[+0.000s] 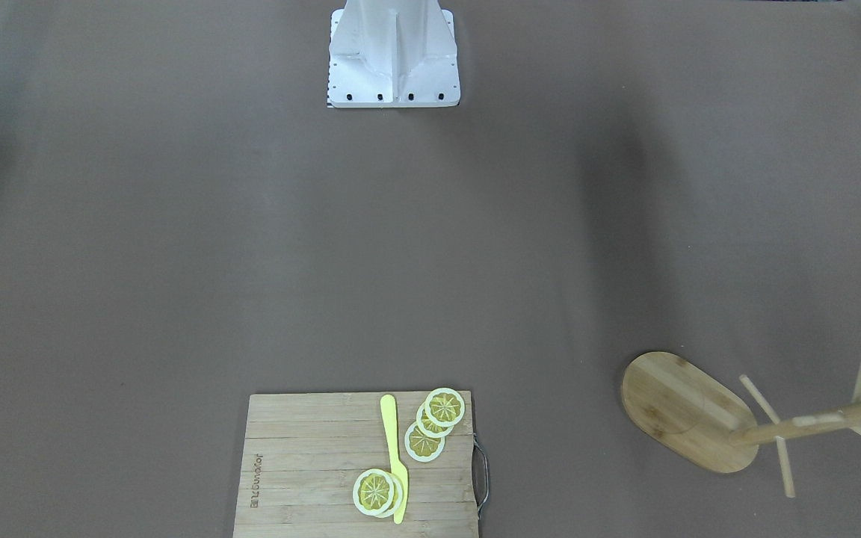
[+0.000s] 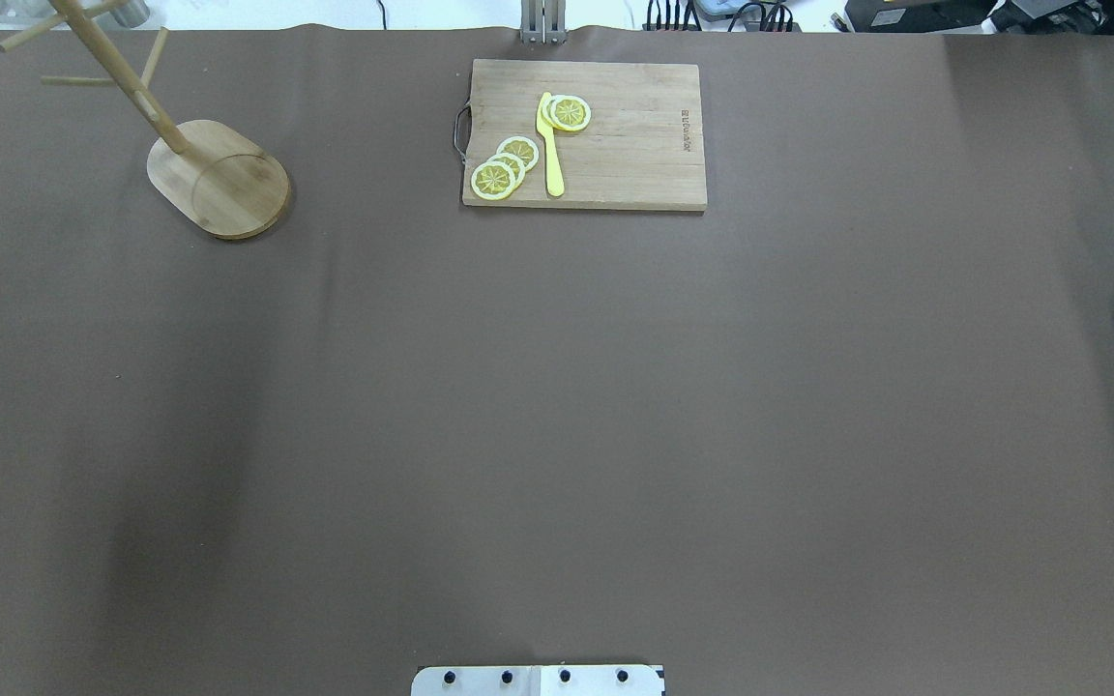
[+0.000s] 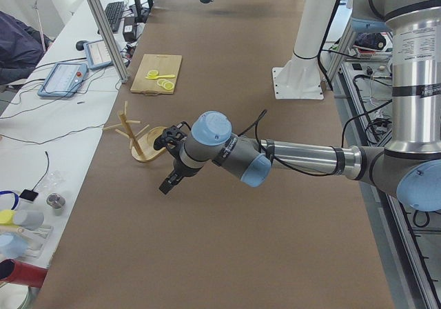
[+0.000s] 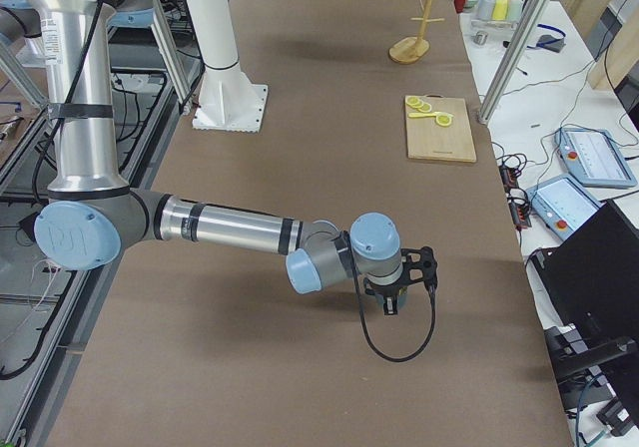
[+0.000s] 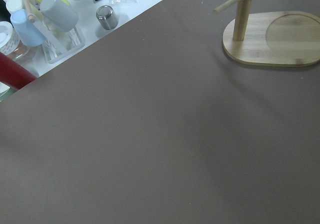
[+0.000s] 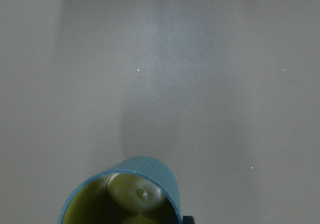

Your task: Hang cup on storage rack

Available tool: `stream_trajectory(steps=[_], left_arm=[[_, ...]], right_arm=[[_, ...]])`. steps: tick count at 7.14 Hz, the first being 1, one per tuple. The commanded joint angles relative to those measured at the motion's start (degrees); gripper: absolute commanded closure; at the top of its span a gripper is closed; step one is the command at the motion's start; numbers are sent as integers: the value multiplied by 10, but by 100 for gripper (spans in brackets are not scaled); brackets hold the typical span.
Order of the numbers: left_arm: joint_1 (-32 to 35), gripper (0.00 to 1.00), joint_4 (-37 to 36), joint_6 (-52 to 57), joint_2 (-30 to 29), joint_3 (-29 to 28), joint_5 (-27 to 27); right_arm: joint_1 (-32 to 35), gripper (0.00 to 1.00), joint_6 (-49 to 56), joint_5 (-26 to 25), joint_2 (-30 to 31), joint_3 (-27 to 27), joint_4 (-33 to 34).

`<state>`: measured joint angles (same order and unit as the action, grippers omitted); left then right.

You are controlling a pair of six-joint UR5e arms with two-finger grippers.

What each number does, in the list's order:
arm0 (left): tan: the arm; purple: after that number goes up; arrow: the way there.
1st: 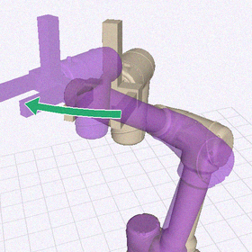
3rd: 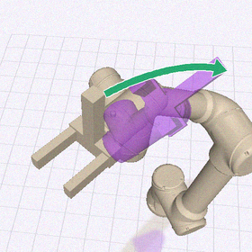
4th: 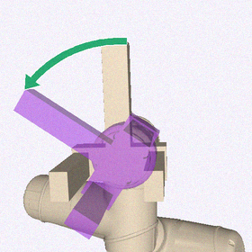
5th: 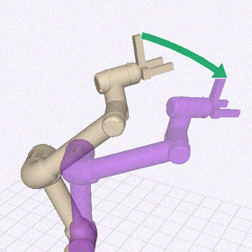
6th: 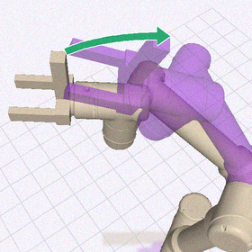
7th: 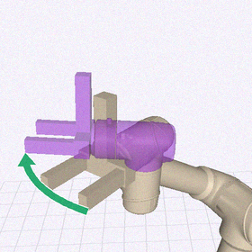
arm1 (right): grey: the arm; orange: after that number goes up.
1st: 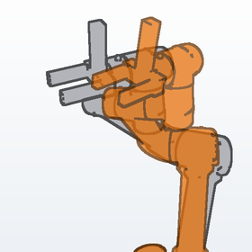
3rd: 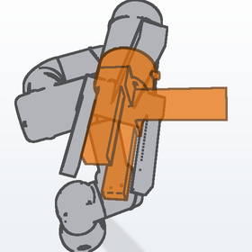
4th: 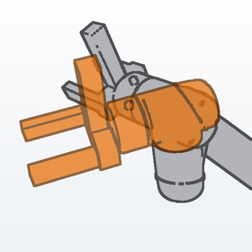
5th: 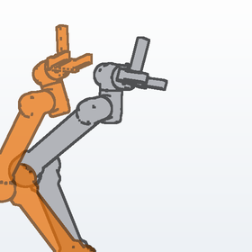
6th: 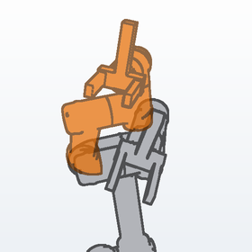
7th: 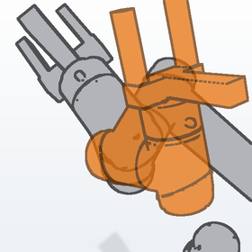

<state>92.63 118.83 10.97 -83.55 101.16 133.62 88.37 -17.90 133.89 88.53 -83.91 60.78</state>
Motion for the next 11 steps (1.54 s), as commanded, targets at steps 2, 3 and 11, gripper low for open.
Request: stream_trajectory(steps=[2,3,11], left_arm=[[-1,1,1,-19,0,1,2],[0,1,1,-21,1,1,2],[-1,1,0,-22,0,-3,1]], right_arm=[[-65,100,-217,5,-4,-135,37],[-87,100,-304,-1,-3,-174,37],[-432,100,-861,-295,-176,-339,349]])
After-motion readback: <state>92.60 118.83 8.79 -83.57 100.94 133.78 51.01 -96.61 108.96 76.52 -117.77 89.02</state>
